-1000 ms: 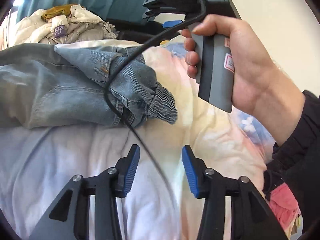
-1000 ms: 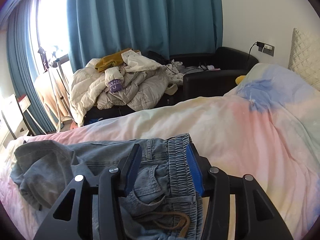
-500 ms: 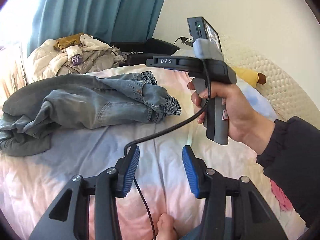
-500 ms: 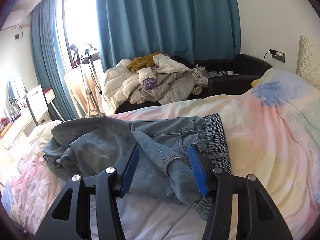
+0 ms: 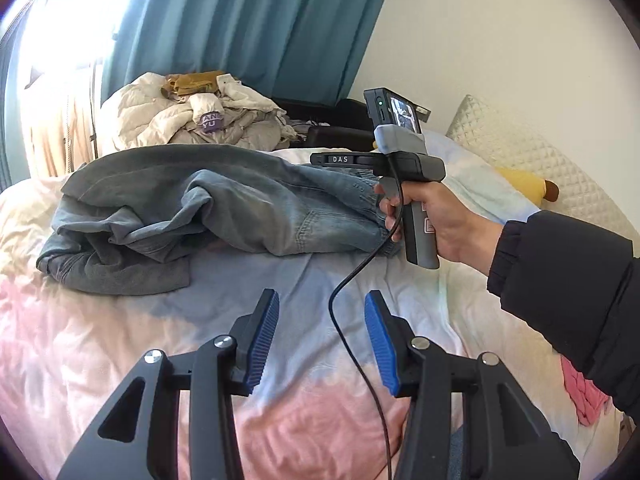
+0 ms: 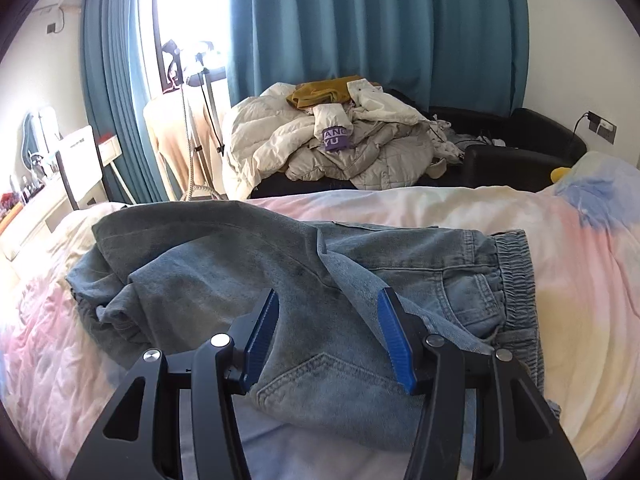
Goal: Fold clothes
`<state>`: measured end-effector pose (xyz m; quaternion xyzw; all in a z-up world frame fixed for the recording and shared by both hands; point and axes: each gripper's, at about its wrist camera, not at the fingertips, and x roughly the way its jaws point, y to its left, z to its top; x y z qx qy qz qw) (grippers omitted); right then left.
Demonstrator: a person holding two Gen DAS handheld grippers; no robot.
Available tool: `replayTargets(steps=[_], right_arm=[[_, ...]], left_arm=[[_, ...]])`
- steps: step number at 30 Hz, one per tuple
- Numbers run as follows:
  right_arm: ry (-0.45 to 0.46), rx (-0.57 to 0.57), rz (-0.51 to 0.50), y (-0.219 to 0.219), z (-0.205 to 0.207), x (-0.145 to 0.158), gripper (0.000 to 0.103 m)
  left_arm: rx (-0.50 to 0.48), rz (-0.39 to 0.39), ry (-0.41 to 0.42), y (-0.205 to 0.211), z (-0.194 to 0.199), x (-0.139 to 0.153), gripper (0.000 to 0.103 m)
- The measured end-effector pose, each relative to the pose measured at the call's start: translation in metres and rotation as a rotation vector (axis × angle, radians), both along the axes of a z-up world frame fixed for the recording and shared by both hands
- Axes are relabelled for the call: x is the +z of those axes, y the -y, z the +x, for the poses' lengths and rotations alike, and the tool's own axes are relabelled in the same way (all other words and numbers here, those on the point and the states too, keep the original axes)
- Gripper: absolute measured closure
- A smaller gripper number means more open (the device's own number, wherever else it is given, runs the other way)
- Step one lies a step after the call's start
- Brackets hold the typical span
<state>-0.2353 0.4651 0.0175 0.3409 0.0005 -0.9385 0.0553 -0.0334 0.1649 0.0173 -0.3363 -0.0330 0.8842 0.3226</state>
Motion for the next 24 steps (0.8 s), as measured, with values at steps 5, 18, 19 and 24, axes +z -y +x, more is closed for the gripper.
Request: replayTargets(steps=[5,18,19,24], right_arm=[[0.03,0.001,0.079,0.022,-0.064,-0.023,0.051],[0.108,-0.043,0.129,0.042,-0.11,-0.063,0.088],[0.103,-0.047,0.124,0.043,-0.105,-0.06,0.093],[0.029,-0.062,0.112,0.053,-0.052,-0.033,0.099]], left_arm=[[0.111,-0.001,0.03,0.04,-0.038,-0.024,0.057],[0.437,0.059,0.147,0.125,-0.098,-0.056,0.057],[0.439,0.058,0.13,0.125,-0.095,-0.054,0.057],[0.438,0.035,0.038,0.121,-0.074,-0.037,0.057]])
